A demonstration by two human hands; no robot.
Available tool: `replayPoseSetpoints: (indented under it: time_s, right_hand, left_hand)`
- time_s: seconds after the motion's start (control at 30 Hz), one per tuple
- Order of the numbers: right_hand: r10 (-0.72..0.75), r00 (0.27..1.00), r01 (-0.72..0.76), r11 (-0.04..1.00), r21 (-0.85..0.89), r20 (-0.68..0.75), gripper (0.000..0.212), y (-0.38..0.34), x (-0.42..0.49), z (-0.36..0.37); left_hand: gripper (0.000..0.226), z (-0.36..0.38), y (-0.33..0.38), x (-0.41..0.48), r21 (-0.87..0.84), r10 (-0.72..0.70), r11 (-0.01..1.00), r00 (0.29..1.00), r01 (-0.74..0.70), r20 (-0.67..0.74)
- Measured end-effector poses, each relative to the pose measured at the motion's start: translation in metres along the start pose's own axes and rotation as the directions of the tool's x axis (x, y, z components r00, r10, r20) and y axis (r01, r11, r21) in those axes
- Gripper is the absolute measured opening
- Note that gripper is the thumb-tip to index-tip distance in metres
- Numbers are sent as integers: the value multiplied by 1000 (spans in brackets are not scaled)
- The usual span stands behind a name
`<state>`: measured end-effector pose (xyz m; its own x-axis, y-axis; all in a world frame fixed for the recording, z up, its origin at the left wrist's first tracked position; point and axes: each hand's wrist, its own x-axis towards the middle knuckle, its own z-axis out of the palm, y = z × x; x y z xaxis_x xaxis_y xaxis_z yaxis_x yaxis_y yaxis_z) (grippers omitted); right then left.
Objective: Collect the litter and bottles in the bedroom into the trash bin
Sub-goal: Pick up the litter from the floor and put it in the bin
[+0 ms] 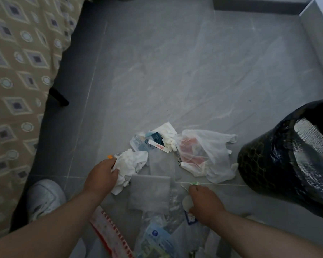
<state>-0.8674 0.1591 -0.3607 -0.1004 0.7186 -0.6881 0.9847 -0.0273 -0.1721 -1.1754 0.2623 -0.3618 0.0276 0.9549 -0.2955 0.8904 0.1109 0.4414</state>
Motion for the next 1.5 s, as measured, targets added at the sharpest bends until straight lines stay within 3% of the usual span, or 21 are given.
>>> replayPoseSetpoints:
  time_s: [0.2, 0.33, 0.43, 0.63, 0.77, 0.93, 1.13, 1.33, 1.5]
  right_hand:
    - [56, 997, -62, 989, 134, 43, 11, 4, 8, -3]
    - [82, 995, -93, 963, 252, 53, 32, 7, 9, -21]
    - [62, 998, -70, 945, 320, 33, 28, 2, 8, -48]
    - [-26, 987, 89, 908, 408, -159, 39, -15, -11, -137]
    - [-22, 940, 173, 892, 417, -342, 24, -16, -44, -199]
    - [52, 853, 243, 841, 484, -519, 30, 11, -118, -258]
    - [240, 722, 263, 773, 578, -649, 16, 99, -192, -293]
    - [475, 636, 299, 575, 762, -608, 5, 195, -231, -291]
    - [624, 599, 300, 406, 863, -502, 2, 261, -245, -268]
  left_hand:
    - [8, -12, -1, 4, -22, -85, 996, 996, 84, -41]
    - [13, -30, 9, 6, -148, -162, 979, 978, 142, -133]
    - [15, -47, 22, 8, -206, -206, 964, 960, 166, -189]
    - [13, -91, 67, 10, -316, -215, 941, 939, 125, -269]
    - [15, -125, 126, 4, -336, -117, 942, 933, -4, -340]
    - [21, -159, 216, -17, -286, 78, 937, 918, -201, -389]
    - [10, -160, 342, -37, -263, 383, 818, 825, -512, -416]
    - [24, -107, 469, -59, -280, 603, 670, 723, -688, -336]
    - [17, -42, 521, -75, -262, 713, 614, 666, -745, -220]
